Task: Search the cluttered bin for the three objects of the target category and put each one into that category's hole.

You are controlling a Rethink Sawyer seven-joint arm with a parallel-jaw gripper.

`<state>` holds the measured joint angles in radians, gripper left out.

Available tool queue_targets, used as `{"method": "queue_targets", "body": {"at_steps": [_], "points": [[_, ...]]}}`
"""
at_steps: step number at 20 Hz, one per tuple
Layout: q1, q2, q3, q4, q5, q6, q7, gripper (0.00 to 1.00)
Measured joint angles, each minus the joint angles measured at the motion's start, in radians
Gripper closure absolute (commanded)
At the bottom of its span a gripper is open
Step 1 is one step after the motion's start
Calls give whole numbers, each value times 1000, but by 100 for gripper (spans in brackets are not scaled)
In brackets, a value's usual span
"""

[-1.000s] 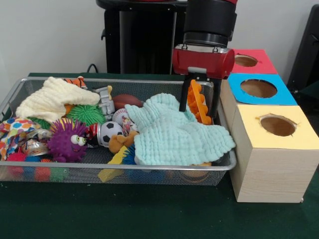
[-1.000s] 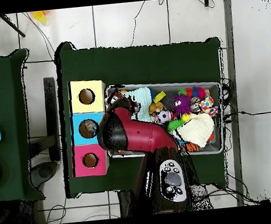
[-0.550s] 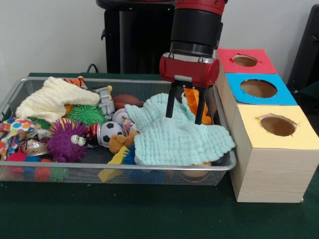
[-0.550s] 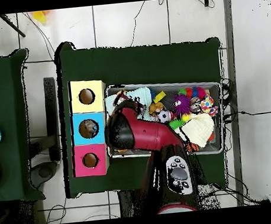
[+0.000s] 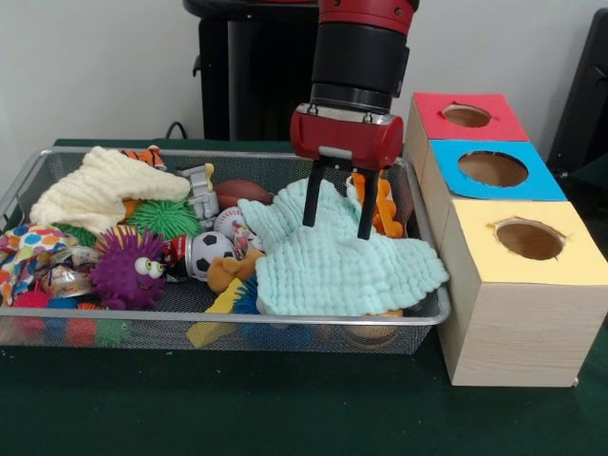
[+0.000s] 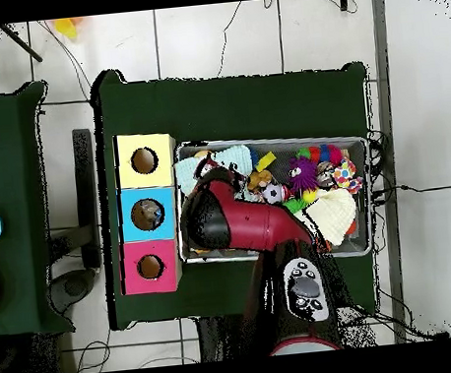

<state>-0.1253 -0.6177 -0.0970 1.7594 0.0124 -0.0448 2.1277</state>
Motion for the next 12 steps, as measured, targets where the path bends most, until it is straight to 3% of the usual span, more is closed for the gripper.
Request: {"method": "queue_targets", "body": {"at_steps": [12], "points": [[-20, 3, 45, 0, -15, 0, 0, 0]]}}
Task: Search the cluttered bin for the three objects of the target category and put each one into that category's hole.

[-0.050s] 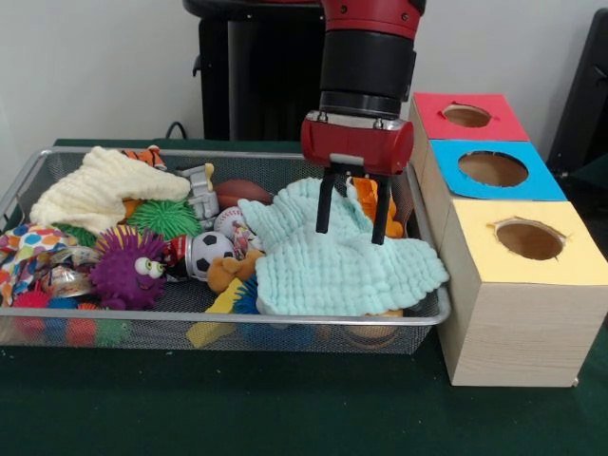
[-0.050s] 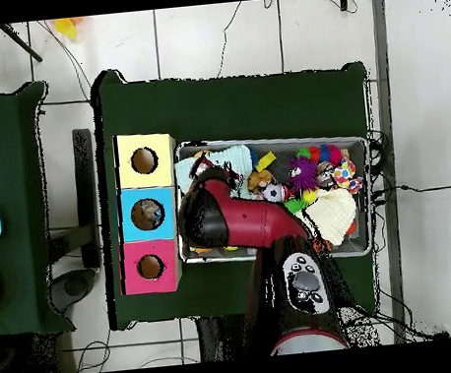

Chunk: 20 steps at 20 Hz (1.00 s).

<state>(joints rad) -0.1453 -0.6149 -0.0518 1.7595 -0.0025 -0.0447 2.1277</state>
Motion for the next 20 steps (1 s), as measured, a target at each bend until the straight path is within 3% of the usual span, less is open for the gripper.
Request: {"method": "queue_targets", "body": {"at_steps": [20], "points": [[-17, 95, 1, -1, -30, -1, 0, 0]]}}
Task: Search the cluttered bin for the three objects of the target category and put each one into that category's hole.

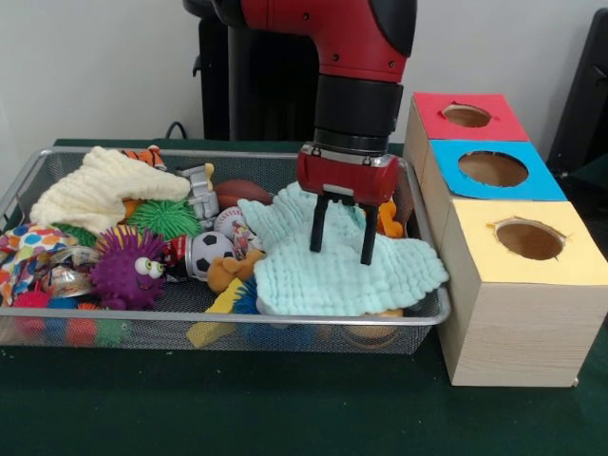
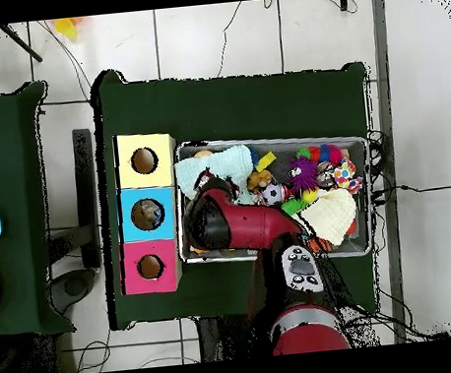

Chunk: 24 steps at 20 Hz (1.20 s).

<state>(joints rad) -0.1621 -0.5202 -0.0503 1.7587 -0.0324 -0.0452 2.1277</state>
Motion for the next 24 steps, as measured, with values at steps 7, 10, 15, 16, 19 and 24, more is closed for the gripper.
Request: {"method": "queue_targets", "body": {"at_steps": [7, 10, 15, 16, 19, 24], "points": [[-53, 3, 12, 0, -47, 0, 0, 0], [-75, 3, 21, 0, -65, 0, 0, 0], [-109, 3, 35, 0, -93, 0, 0, 0], [-113, 3, 35, 0, -98, 0, 0, 0], [-128, 4, 38, 0, -118, 0, 0, 0], [-152, 18, 42, 0, -154, 0, 0, 0]]}}
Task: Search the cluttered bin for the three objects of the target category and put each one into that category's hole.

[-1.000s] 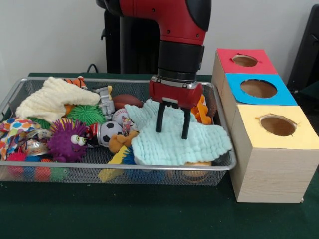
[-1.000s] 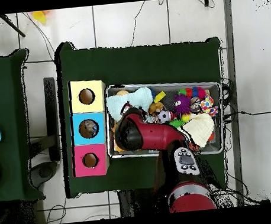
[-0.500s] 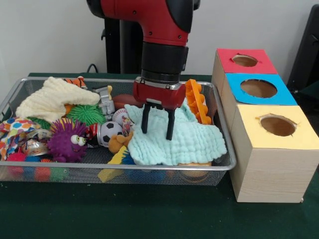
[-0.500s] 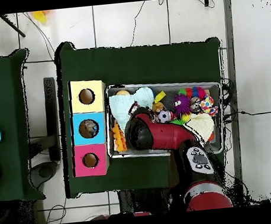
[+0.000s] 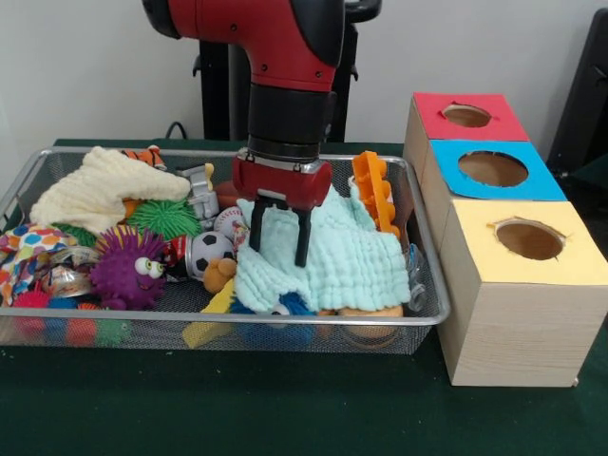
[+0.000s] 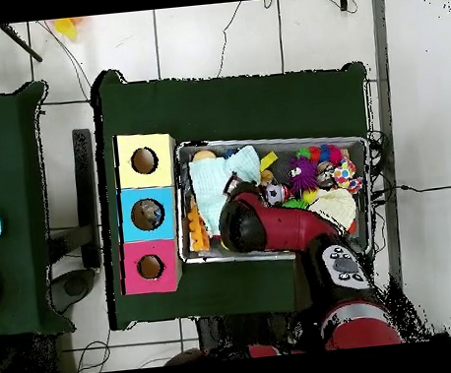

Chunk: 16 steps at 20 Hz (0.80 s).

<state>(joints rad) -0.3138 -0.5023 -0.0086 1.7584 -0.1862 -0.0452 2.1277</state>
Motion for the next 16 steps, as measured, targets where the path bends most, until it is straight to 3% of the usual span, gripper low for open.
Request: {"method": "queue_targets", "body": {"at_steps": [14, 15, 16], "points": [[-8, 55, 1, -8, -22, -59, 0, 0], [-8, 63, 2, -8, -23, -77, 0, 100], [-8, 64, 2, -8, -23, -79, 0, 100]]}}
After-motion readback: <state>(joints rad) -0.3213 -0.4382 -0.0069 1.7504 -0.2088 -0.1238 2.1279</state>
